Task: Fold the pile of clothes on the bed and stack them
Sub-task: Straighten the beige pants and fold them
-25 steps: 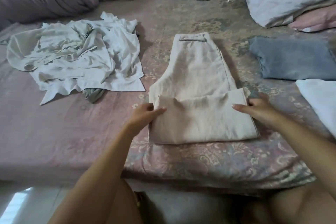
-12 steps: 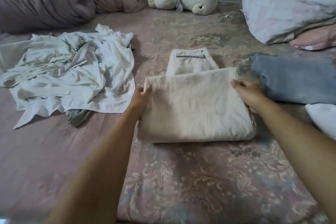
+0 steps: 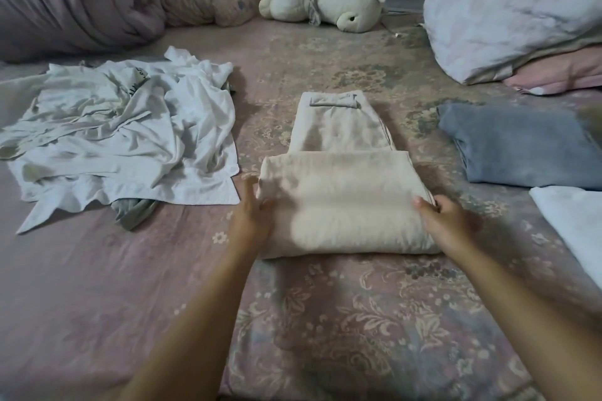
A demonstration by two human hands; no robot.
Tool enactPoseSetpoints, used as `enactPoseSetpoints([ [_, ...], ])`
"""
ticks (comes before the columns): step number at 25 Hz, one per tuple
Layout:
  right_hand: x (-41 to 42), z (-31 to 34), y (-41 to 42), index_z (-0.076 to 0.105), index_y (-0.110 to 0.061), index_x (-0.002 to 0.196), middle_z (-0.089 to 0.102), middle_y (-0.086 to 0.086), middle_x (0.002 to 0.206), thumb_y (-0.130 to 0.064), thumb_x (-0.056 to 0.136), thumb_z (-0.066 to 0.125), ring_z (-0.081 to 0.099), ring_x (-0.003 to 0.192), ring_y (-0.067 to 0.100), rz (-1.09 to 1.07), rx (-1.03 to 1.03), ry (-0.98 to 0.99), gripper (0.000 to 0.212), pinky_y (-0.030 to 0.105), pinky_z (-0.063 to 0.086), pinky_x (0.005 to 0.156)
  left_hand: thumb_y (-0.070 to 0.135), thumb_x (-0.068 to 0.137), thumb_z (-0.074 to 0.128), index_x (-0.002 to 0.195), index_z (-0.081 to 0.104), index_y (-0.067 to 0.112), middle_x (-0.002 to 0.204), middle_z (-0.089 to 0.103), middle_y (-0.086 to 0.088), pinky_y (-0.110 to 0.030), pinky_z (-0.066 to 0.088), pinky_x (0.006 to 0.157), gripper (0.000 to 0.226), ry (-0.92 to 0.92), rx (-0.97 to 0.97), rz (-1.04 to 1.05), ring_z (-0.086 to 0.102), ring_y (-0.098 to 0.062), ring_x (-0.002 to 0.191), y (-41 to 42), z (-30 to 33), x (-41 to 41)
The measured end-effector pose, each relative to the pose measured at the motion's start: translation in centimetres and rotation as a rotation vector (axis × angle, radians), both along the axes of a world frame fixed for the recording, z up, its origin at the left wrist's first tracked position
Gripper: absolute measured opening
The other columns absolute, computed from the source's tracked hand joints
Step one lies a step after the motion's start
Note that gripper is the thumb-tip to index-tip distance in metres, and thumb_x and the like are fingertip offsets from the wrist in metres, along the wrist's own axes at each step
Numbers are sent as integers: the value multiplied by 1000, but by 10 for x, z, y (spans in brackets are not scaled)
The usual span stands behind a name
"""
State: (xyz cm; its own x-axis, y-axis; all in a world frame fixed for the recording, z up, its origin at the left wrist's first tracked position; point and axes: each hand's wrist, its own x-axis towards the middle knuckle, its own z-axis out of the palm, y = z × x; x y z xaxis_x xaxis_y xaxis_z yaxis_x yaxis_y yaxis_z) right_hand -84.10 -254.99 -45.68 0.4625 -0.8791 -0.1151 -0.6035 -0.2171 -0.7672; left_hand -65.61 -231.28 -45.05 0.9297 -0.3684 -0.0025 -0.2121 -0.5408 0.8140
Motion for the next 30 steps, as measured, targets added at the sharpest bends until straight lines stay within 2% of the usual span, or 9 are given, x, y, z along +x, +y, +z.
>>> enactPoseSetpoints([
  [4, 8, -1, 5, 57, 0, 94, 61, 20, 91, -28, 93, 55, 55, 84, 31, -1, -141, 103, 27, 33, 30, 66, 15, 92, 48, 127, 33, 15, 95, 62, -15, -38, 38, 72, 38, -19, 75, 49, 58, -36, 91, 3, -12, -5],
  [8, 13, 11, -9, 58, 0, 88, 57, 13, 79, -26, 90, 56, 51, 73, 26, 101, -21, 120, 26, 33, 30, 57, 19, 89, 55, 130, 34, 12, 95, 57, -5, -34, 43, 76, 47, 228, -6, 55, 56, -27, 91, 3, -6, 19],
  [12, 17, 2, -5, 53, -1, 86, 59, 20, 86, -27, 93, 53, 54, 80, 33, 61, -240, 227, 26, 35, 32, 63, 10, 91, 49, 122, 40, 13, 95, 55, -10, -36, 37, 66, 32, -173, 76, -42, 53, -27, 81, -9, -20, 11],
  [16, 19, 1, 10, 53, -1, 112, 59, 23, 111, -23, 94, 54, 56, 98, 37, 38, -411, 367, 29, 35, 36, 71, 16, 91, 54, 130, 37, 7, 121, 50, -23, -48, 46, 80, 43, -151, 200, -16, 55, -44, 102, -13, -22, 13],
  [18, 16, 0, 16, 50, 1, 125, 56, 24, 116, -24, 92, 57, 57, 99, 40, 212, -796, 273, 42, 41, 46, 77, 27, 92, 53, 137, 37, 4, 130, 47, -27, -49, 46, 85, 53, -503, 324, -63, 53, -46, 110, -7, -16, 3],
  [20, 4, -8, 27, 43, -7, 137, 49, 21, 134, -46, 97, 37, 49, 120, 37, 624, -1001, 192, 57, 45, 39, 95, 51, 94, 36, 144, 32, 12, 142, 43, -23, -52, 36, 102, 63, -797, 383, -384, 43, -42, 128, 5, -22, -23],
  [24, -11, -17, 36, -12, -34, 149, -14, -6, 155, -86, 76, 9, -8, 146, 16, 1068, -726, 642, 92, 39, -5, 116, 91, 63, -4, 149, -8, 35, 160, -1, 0, -50, -10, 115, 103, -545, 755, -774, -5, -26, 147, 10, -38, -41],
  [27, 2, -15, 23, -6, -29, 151, -14, -10, 154, -65, 88, 31, -5, 146, 14, 1040, -707, 722, 81, 39, 1, 117, 68, 72, 15, 150, 15, 25, 155, 27, -4, -60, 29, 107, 90, -575, 845, -768, 30, -24, 141, 0, -26, -28],
  [30, -9, -12, 28, 36, -9, 143, 49, 15, 140, -16, 66, 80, 50, 126, 30, 1062, -952, 634, 88, 47, 43, 99, 20, 76, 31, 127, 38, 14, 117, 66, -13, -49, 56, 66, 52, -808, 892, -814, 67, -29, 100, 11, -23, -35],
])
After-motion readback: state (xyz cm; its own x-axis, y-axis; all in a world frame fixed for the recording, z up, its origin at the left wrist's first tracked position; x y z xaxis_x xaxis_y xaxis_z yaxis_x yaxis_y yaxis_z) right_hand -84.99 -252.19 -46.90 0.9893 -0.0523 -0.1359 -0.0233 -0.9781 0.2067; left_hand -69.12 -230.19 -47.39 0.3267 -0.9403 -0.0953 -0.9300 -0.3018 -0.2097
